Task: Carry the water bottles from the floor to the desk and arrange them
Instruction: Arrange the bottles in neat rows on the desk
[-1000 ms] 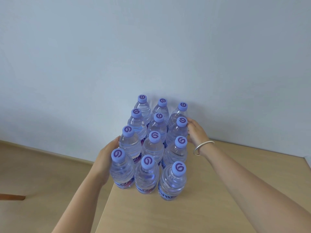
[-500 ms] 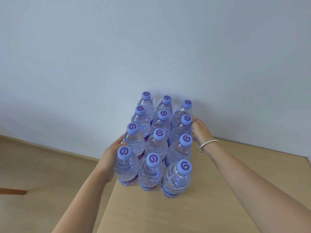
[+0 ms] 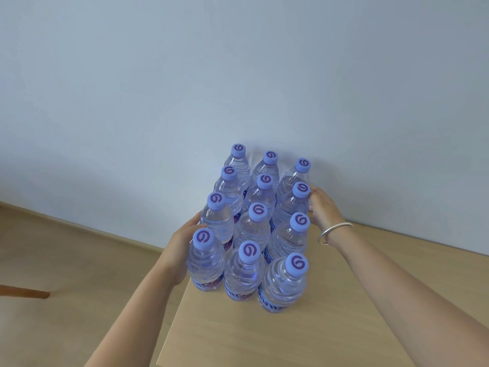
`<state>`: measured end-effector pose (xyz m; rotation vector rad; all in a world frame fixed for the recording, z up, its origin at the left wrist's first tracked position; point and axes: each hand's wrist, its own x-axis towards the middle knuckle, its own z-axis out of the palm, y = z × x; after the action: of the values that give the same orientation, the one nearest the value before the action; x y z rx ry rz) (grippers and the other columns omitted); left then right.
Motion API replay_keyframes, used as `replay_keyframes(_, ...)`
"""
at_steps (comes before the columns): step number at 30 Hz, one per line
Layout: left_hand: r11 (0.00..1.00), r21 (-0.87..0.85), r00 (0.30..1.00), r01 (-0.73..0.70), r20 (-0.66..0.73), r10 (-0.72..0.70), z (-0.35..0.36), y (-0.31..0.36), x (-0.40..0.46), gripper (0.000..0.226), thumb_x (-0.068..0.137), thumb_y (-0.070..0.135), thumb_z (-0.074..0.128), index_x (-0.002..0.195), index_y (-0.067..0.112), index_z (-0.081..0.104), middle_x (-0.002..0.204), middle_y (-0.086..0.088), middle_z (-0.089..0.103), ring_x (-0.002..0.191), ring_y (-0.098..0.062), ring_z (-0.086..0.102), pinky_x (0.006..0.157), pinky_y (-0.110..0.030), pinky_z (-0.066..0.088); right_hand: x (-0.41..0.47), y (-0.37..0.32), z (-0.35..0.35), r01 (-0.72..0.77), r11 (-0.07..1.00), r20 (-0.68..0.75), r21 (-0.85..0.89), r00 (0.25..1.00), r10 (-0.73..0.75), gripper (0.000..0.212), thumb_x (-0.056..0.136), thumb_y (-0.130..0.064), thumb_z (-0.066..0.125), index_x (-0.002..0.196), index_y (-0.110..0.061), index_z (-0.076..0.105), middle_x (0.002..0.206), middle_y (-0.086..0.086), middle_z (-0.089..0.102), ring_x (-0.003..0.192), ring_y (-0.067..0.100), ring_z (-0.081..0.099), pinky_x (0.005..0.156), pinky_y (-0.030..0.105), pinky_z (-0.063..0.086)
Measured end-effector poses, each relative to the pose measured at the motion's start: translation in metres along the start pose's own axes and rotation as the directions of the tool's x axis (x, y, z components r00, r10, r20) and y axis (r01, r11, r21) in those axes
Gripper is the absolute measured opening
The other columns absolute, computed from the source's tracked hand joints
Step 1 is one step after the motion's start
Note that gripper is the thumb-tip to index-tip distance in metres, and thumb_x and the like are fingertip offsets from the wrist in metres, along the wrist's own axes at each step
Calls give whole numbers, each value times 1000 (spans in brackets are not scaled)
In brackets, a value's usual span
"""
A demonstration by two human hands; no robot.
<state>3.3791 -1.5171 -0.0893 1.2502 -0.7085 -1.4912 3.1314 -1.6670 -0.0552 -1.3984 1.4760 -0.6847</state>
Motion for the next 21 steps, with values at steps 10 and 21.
replay_keyframes(10,987,5,949,163,-276,-155,-17,12,24,44,95,41,35,129,18,53,142,-1,47,130,-25,44,113,-51,25,-10,-6,-2,14,988,-77,151,997,-3,25,93,-18,41,112,-22,57,115,5,63,107,22,59,97,45,47)
replay_keyframes(21,971,44,971,236,-53,-233,3,42,60,47,95,48,37,106,16,70,109,-11,69,95,-25,66,80,-39,51,-11,-8,-1,7,991,-83,133,997,4,31,92,-14,36,113,-22,57,117,6,62,108,24,58,97,47,46)
